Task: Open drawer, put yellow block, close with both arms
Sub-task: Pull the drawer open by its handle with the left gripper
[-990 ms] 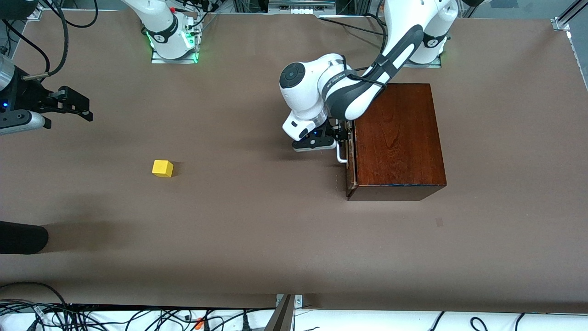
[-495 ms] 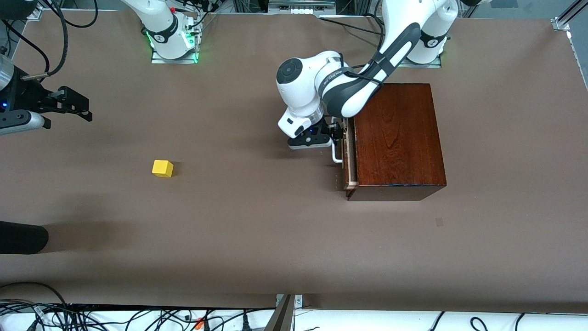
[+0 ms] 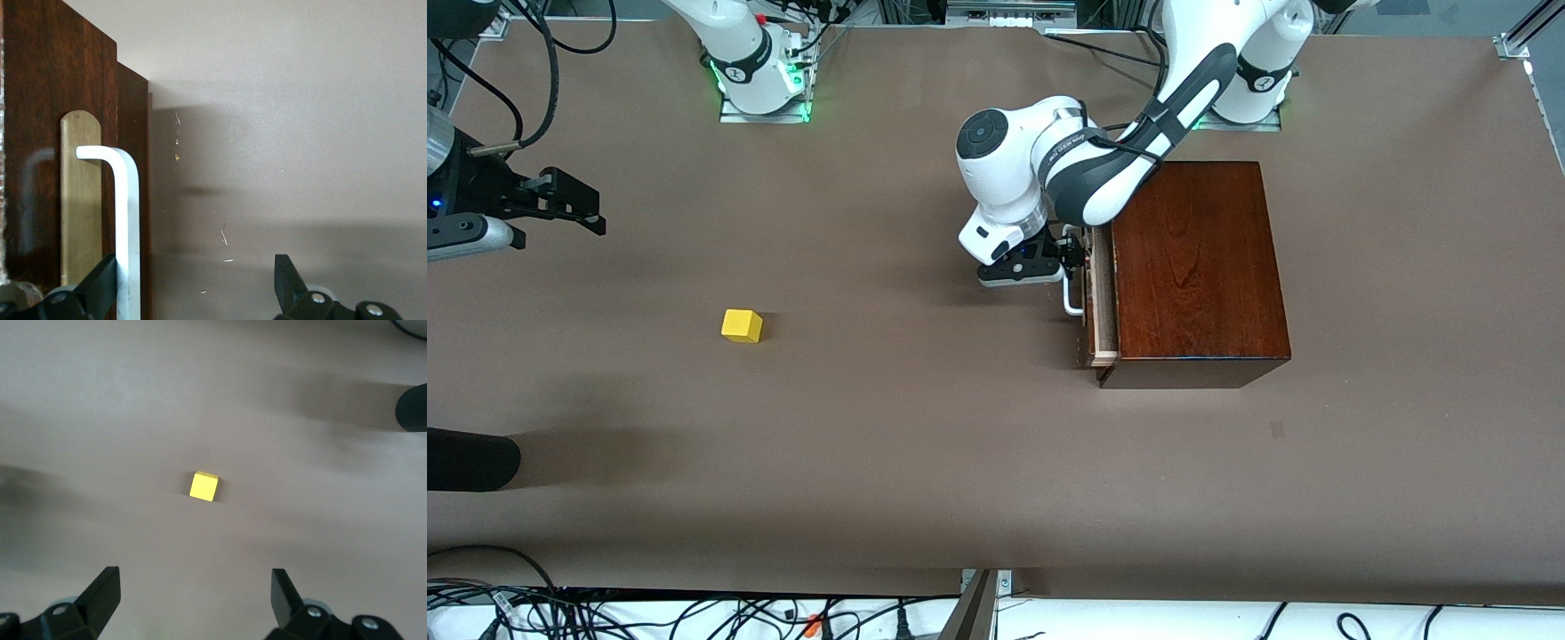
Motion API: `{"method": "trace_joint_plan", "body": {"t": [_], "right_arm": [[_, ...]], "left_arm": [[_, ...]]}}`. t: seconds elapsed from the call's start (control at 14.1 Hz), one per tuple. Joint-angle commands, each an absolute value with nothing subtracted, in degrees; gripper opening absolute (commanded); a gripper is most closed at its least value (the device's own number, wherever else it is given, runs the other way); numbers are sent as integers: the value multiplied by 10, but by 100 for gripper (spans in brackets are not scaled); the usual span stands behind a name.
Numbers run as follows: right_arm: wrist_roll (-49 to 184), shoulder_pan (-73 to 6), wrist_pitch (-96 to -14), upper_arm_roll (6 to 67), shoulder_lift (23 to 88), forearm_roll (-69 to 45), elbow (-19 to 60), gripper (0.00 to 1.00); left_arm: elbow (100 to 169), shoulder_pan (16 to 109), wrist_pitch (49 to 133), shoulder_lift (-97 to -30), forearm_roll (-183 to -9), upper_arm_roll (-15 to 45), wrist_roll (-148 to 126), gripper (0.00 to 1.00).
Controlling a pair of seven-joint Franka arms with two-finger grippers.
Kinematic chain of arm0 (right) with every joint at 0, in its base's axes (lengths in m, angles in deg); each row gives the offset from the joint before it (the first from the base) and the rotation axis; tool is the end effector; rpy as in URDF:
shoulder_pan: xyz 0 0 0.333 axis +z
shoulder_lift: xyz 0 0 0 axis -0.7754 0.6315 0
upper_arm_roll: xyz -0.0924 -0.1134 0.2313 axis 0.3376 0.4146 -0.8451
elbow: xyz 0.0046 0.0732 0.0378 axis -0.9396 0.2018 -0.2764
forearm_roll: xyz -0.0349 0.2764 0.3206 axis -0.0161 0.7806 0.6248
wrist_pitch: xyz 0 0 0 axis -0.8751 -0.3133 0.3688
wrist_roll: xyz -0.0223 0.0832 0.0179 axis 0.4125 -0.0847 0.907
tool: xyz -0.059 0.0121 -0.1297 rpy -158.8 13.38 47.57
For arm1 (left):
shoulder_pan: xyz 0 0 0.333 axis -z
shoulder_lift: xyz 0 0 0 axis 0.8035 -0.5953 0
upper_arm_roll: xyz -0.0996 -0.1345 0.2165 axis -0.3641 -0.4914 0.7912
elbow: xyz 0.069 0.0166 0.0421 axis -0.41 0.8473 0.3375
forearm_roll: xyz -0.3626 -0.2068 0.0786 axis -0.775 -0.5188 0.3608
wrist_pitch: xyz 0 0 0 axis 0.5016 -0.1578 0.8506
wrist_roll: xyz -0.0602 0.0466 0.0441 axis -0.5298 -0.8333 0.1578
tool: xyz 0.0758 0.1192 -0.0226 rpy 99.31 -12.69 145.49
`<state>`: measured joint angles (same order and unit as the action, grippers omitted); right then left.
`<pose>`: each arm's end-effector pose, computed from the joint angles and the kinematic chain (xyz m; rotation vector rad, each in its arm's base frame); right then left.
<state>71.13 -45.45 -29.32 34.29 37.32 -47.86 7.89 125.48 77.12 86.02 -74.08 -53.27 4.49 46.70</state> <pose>0.6085 0.0275 0.5308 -3.1120 -0.3037 0.0273 0.4689 -0.4882 0.2017 -2.8796 0.0130 -0.1536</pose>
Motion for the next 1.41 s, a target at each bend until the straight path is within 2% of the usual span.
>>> {"method": "trace_joint_plan", "body": {"t": [0.0, 1.34], "right_arm": [[718, -460, -292, 345, 375, -479, 75, 100], [710, -460, -292, 346, 377, -486, 76, 100]], "left_arm": [[1230, 782, 879, -760, -553, 43, 473, 100], [1166, 823, 901, -792, -588, 43, 491, 100]]}}
